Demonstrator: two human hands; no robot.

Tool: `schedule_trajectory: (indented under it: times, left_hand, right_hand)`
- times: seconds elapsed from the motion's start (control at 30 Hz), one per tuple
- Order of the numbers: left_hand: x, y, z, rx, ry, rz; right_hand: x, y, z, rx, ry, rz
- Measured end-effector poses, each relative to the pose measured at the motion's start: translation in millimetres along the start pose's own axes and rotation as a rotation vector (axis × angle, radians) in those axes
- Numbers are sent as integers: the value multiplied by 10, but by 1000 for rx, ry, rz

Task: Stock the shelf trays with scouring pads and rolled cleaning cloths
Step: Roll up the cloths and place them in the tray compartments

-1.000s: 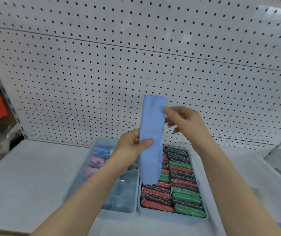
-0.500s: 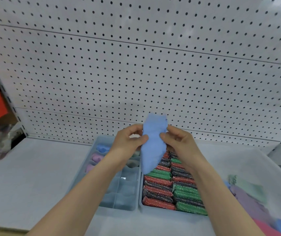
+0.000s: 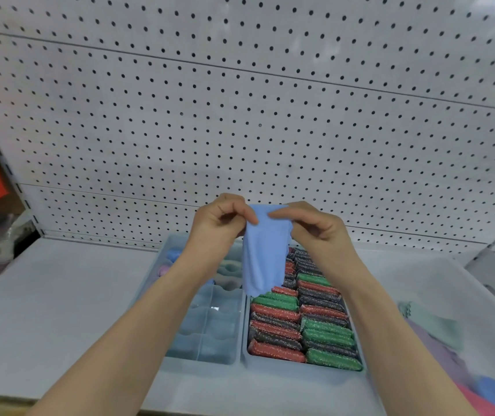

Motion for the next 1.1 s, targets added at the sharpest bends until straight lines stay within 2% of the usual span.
schedule_trajectory:
  times: [0.1,0.2,0.23,0.33,0.4,0.5,0.67,0.73,0.83,0.9,1.0,1.1]
  left_hand:
    - [16,-20,-5,2,15,61]
    - [-22,-41,10,4,205,242]
    - [-59,-31,35,-23,292,244]
    - [-202,13,176,-181,448,45]
    - [-237,14,241,-172,484,35]
    - [-220,-4,239,-91,479,94]
    - [-148,16,188,68,483,253]
    - [-132,7,184,111,488,331]
    - [-124,-18,193,132,496,436]
    - [-120,-25,198,117,512,449]
    - [-121,13,197,134,531,387]
    - [-130,66,209,181,549,370]
  right_hand:
    - [-4,-3,-28,65,-26,-3]
    - [11,-1,-65,156,-60,11]
    - [20,4,-71,182,-68,25]
    - [70,29,-75,240,-110,41]
    - [91,30,-74,250,-134,53]
    - [76,-10,-37,177,-111,159]
    - [44,-151,146,-56,84,500]
    - [59,-196,181,-81,141,667]
    - [66,-246,197,-67,168,771]
    - [68,-264,195,-26,193,762]
    - [66,-239,197,70,229,616]
    - [21,-180,189,56,96,468]
Point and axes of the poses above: each hand's wrist, its own z-axis away from the middle knuckle, its own y-axis out of the back of the hand, x = y × z, the point moved 2 cm from there along -z, towards the middle knuckle, and after that the axes turned 14 degrees about z, right-handed, at the moved point
